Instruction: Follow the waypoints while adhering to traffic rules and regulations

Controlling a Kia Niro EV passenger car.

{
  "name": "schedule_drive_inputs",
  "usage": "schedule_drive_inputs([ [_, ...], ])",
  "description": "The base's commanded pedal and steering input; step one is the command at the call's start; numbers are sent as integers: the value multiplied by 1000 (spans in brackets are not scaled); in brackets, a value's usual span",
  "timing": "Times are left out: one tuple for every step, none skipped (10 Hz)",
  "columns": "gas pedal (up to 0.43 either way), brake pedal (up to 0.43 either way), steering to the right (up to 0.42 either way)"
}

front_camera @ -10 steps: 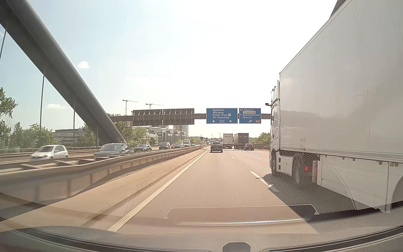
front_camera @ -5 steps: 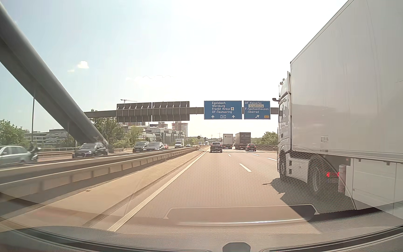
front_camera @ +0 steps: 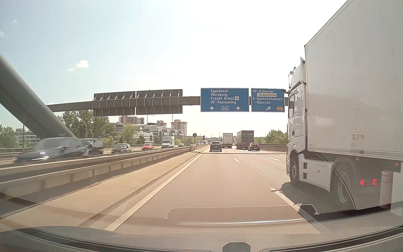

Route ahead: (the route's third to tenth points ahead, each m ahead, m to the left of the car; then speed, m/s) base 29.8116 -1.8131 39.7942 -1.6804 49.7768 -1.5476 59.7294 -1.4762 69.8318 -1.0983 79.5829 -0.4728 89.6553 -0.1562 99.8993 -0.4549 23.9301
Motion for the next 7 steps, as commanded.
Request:
schedule_drive_inputs([
  [209, 30, 1],
  [209, 30, 1],
  [209, 30, 1],
  [209, 30, 1],
  [209, 30, 1],
  [209, 30, 1],
  [209, 30, 1],
])
